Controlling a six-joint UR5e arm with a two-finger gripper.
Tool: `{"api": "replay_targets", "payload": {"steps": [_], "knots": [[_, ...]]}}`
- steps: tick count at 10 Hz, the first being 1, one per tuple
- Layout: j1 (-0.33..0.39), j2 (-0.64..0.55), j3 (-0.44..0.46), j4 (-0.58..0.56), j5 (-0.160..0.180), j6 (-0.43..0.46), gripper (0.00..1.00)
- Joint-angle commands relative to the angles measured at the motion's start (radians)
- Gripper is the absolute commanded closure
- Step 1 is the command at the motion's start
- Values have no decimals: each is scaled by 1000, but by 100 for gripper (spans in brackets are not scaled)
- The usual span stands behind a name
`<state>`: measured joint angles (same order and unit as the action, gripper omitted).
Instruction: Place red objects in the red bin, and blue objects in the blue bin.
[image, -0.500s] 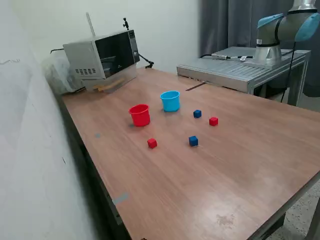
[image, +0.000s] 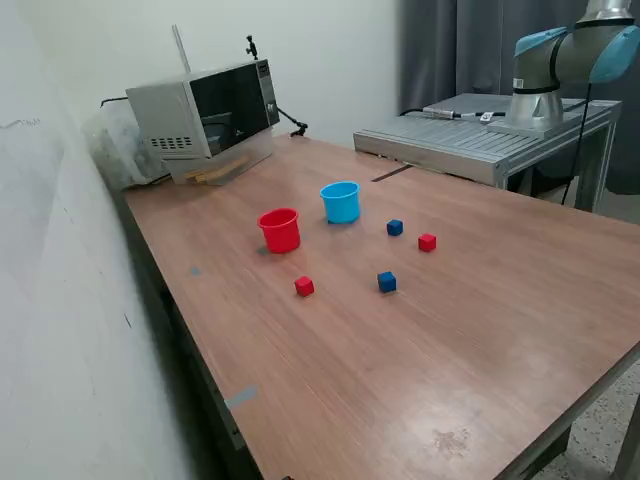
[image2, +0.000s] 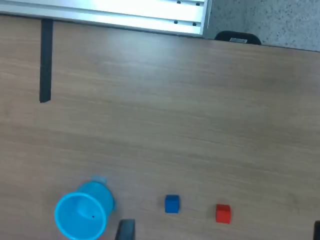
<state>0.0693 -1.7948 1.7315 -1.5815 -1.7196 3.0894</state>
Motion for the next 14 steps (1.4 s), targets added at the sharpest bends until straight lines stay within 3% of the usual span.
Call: {"api": "replay_targets", "payload": {"steps": [1, 14], "knots": [[0, 0, 0, 0, 0, 0, 0], [-8, 3, -7, -12, 5, 8, 0]]}}
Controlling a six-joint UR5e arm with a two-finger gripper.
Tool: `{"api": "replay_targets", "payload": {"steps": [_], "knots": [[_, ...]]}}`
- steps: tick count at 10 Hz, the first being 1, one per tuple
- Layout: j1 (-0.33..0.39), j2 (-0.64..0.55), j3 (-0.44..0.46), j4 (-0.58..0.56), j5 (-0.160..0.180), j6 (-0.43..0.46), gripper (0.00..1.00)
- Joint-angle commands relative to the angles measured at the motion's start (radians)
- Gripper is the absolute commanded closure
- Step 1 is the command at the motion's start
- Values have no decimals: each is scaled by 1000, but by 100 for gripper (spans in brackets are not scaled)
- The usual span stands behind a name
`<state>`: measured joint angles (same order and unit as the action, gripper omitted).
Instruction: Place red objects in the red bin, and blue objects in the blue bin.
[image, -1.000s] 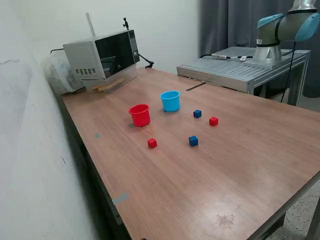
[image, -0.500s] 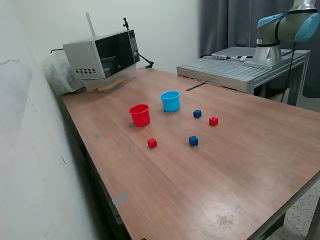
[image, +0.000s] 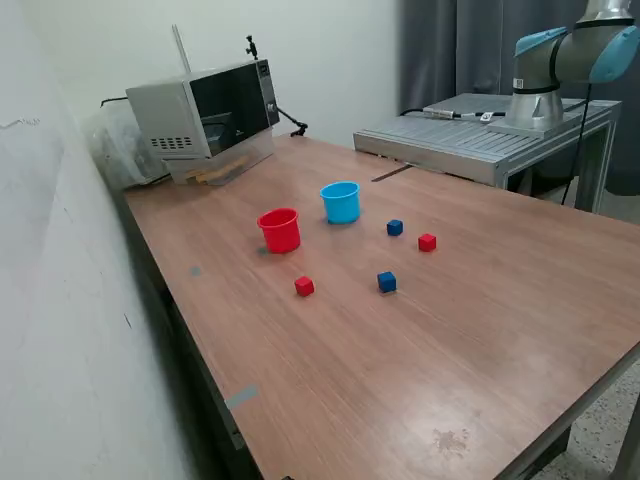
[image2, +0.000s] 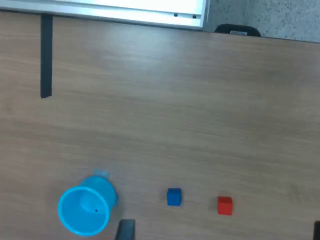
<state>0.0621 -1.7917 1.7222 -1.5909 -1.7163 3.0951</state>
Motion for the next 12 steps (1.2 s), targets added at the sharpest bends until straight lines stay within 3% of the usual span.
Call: {"api": "replay_targets", "payload": {"steps": [1, 4, 7, 12], "knots": [[-1, 0, 1, -3, 1, 4, 0], [-1, -5, 1, -33, 6, 5, 0], [1, -6, -7, -46, 35, 14, 0], [10, -6, -7, -46, 32, 11, 0]]}}
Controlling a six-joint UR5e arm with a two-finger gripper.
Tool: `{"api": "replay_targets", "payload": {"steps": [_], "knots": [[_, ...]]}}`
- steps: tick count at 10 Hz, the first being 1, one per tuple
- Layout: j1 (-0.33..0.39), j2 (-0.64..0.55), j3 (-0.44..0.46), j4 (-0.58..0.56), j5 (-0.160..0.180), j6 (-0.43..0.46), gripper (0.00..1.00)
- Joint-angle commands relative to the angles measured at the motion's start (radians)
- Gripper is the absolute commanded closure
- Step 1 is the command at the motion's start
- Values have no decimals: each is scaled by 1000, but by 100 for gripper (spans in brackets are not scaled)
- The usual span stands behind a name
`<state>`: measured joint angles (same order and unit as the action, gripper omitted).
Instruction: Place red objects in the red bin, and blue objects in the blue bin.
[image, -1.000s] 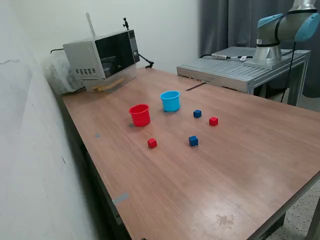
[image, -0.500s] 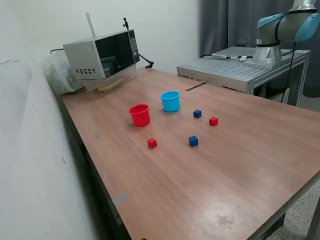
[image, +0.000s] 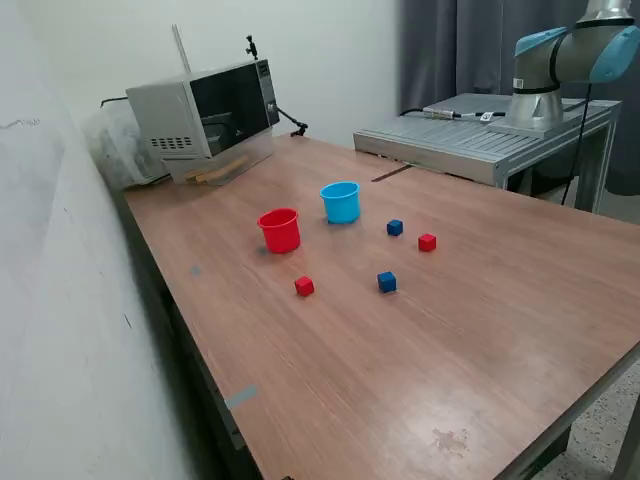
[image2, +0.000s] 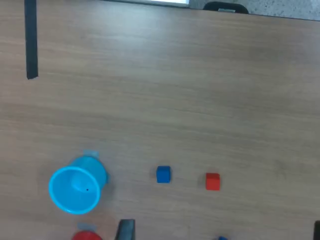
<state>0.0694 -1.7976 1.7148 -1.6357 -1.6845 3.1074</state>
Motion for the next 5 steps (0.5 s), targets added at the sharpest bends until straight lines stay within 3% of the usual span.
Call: {"api": "replay_targets", "payload": {"steps": [1, 5], "knots": [[1, 1, 0, -1, 0, 0, 0], [-10, 10, -6, -4, 6, 4, 0]]}}
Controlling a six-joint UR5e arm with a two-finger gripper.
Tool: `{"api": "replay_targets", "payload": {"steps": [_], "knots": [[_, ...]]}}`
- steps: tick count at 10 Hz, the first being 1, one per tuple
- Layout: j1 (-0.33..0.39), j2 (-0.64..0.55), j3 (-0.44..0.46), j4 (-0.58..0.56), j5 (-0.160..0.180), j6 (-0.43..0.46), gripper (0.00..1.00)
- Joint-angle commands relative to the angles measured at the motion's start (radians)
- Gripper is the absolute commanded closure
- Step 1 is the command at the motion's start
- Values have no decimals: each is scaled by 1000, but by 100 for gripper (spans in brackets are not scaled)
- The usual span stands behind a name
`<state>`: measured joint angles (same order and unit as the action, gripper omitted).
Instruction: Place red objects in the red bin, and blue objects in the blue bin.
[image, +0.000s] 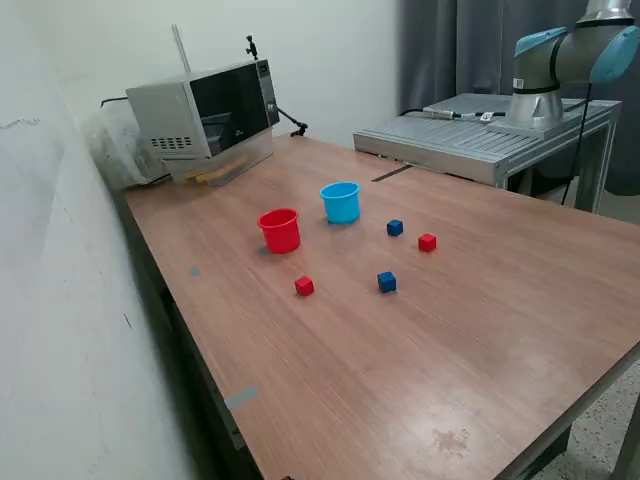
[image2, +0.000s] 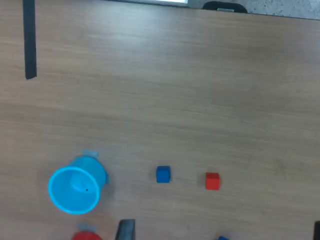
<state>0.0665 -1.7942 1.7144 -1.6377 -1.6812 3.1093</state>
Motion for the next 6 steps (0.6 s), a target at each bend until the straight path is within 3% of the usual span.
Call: {"api": "replay_targets", "payload": {"steps": [1, 2, 6], "knots": [[-10, 13, -16, -11, 8, 0, 0], [-10, 38, -28, -60, 40, -5, 0], [-20, 238, -75, -118, 70, -21, 0]]}}
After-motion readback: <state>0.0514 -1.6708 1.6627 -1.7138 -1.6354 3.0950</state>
